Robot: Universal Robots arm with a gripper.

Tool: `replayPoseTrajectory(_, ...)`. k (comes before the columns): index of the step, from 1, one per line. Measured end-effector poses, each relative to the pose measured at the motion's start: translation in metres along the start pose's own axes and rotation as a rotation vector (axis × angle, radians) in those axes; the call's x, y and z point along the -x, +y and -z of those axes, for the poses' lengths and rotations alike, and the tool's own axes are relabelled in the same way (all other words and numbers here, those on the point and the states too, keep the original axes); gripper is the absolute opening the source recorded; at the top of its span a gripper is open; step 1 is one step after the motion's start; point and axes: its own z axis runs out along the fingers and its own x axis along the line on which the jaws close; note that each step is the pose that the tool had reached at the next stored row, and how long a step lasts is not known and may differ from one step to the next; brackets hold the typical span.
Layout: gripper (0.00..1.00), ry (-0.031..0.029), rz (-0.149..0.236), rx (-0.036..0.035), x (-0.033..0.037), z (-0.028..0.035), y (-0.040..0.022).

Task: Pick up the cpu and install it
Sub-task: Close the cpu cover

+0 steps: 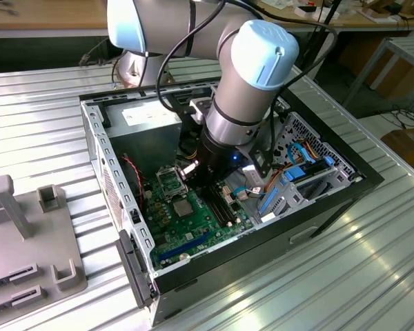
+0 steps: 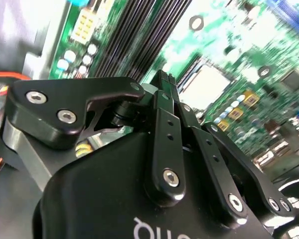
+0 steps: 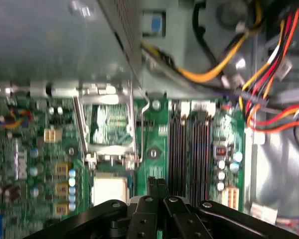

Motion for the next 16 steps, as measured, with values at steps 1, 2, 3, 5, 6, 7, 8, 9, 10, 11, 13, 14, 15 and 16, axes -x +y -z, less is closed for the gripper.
replayPoseTrajectory(1,0.11,-0.0005,0.001,0.02,0.0,0.0,0.0)
replayPoseTrajectory(2,0.11,0.0001,0.002,0.0346,0.0004,0.0006,0.0)
replayPoseTrajectory(3,0.11,0.0022,0.002,0.0354,0.0007,0.002,0.0001)
replayPoseTrajectory(5,0.11,0.0041,0.001,0.0356,0.0005,0.0053,0.0003)
replayPoseTrajectory(6,0.11,0.0062,0.001,0.0357,0.0006,0.008,0.0005)
replayPoseTrajectory(7,0.11,0.0083,0.001,0.0357,0.0006,0.0105,0.0006)
replayPoseTrajectory(8,0.11,0.0111,0.001,0.0362,0.0008,0.013,0.0009)
replayPoseTrajectory(9,0.11,0.0135,0.001,0.0369,0.0011,0.0147,0.001)
replayPoseTrajectory(10,0.11,0.0157,0.001,0.0373,0.0018,0.0158,0.0015)
replayPoseTrajectory(11,0.11,0.0172,0.001,0.0373,0.0024,0.0164,0.0018)
replayPoseTrajectory(13,0.11,0.0219,0.0,0.0379,0.006,0.0172,0.003)
replayPoseTrajectory(14,0.11,0.0232,0.0,0.04,0.0084,0.0173,0.0043)
replayPoseTrajectory(15,0.11,0.0232,0.001,0.0435,0.0089,0.0173,0.0048)
replayPoseTrajectory(16,0.11,0.023,0.001,0.0503,0.0091,0.0173,0.0055)
